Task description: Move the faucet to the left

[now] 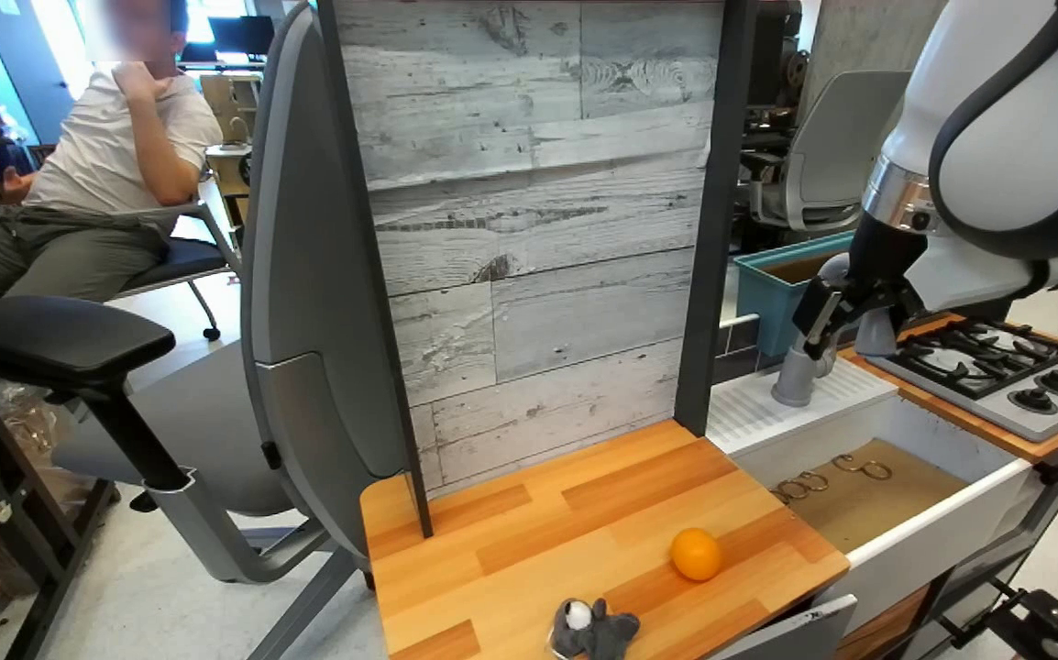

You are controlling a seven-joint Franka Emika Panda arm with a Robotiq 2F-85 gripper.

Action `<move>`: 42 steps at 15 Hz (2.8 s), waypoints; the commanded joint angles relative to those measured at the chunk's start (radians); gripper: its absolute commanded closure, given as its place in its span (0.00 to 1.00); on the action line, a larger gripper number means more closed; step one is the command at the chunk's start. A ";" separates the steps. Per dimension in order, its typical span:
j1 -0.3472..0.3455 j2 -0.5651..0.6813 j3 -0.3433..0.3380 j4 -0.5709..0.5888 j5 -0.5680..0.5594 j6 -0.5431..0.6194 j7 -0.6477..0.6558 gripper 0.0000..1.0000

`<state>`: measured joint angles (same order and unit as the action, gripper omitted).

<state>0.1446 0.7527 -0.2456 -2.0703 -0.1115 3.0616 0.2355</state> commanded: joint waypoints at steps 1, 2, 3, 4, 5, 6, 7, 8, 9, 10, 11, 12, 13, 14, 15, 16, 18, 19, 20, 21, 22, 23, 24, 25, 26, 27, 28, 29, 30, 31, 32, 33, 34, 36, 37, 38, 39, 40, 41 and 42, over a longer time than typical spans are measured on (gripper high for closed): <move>0.032 0.020 -0.010 0.024 0.020 0.030 -0.032 0.00; 0.036 0.022 -0.009 0.029 0.021 0.022 -0.034 0.00; 0.040 0.024 -0.009 0.032 0.022 0.018 -0.035 0.00; 0.040 0.025 -0.004 0.033 0.022 0.015 -0.038 0.00; 0.041 0.025 0.002 0.035 0.023 0.011 -0.040 0.00; 0.044 0.027 0.006 0.041 0.025 0.003 -0.040 0.00; 0.047 0.029 0.008 0.046 0.026 -0.004 -0.040 0.00; 0.050 0.032 0.010 0.052 0.027 -0.012 -0.039 0.00; 0.055 0.036 0.011 0.060 0.026 -0.017 -0.038 0.00; 0.063 0.041 0.011 0.069 0.026 -0.022 -0.035 0.00; 0.075 0.049 0.006 0.081 0.025 -0.031 -0.030 0.00; 0.087 0.057 0.001 0.094 0.023 -0.038 -0.025 0.00; 0.098 0.066 -0.003 0.110 0.022 -0.045 -0.021 0.00; 0.106 0.077 -0.004 0.127 0.021 -0.055 -0.020 0.00; 0.117 0.091 -0.005 0.149 0.021 -0.064 -0.016 0.00; 0.129 0.108 -0.006 0.177 0.021 -0.075 -0.012 0.00; 0.153 0.148 -0.013 0.246 0.019 -0.108 0.003 0.00; 0.159 0.166 -0.017 0.279 0.017 -0.122 0.008 0.00; 0.162 0.181 -0.020 0.308 0.015 -0.139 0.015 0.00; 0.161 0.190 -0.017 0.327 0.012 -0.165 0.018 0.00; 0.157 0.192 -0.012 0.336 0.009 -0.196 0.019 0.00; 0.151 0.193 -0.007 0.344 0.007 -0.224 0.019 0.00; 0.144 0.190 0.001 0.348 0.007 -0.258 0.018 0.00; 0.139 0.188 0.007 0.349 0.004 -0.286 0.018 0.00; 0.134 0.182 0.013 0.347 0.001 -0.311 0.016 0.00; 0.131 0.179 0.020 0.345 -0.001 -0.333 0.013 0.00; 0.128 0.172 0.026 0.334 -0.006 -0.349 0.007 0.00; 0.126 0.167 0.035 0.327 -0.008 -0.364 0.002 0.00; 0.123 0.155 0.046 0.307 -0.011 -0.373 -0.006 0.00; 0.121 0.145 0.054 0.290 -0.015 -0.380 -0.011 0.00; 0.120 0.132 0.062 0.267 -0.017 -0.391 -0.018 0.00; 0.119 0.122 0.071 0.254 -0.017 -0.411 -0.022 0.00; 0.115 0.108 0.083 0.241 -0.012 -0.455 -0.027 0.00; 0.097 0.079 0.115 0.220 0.000 -0.565 -0.044 0.00; 0.085 0.064 0.131 0.211 0.004 -0.608 -0.052 0.00; 0.067 0.044 0.150 0.196 0.011 -0.642 -0.065 0.00; 0.050 0.026 0.168 0.184 0.019 -0.676 -0.077 0.00; 0.028 0.003 0.188 0.164 0.029 -0.705 -0.095 0.00; 0.002 -0.015 0.208 0.150 0.044 -0.724 -0.115 0.00; 0.046 0.056 0.175 0.210 0.000 -0.682 -0.051 0.00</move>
<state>0.2014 0.8061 -0.0826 -1.8652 -0.0969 2.3817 0.1742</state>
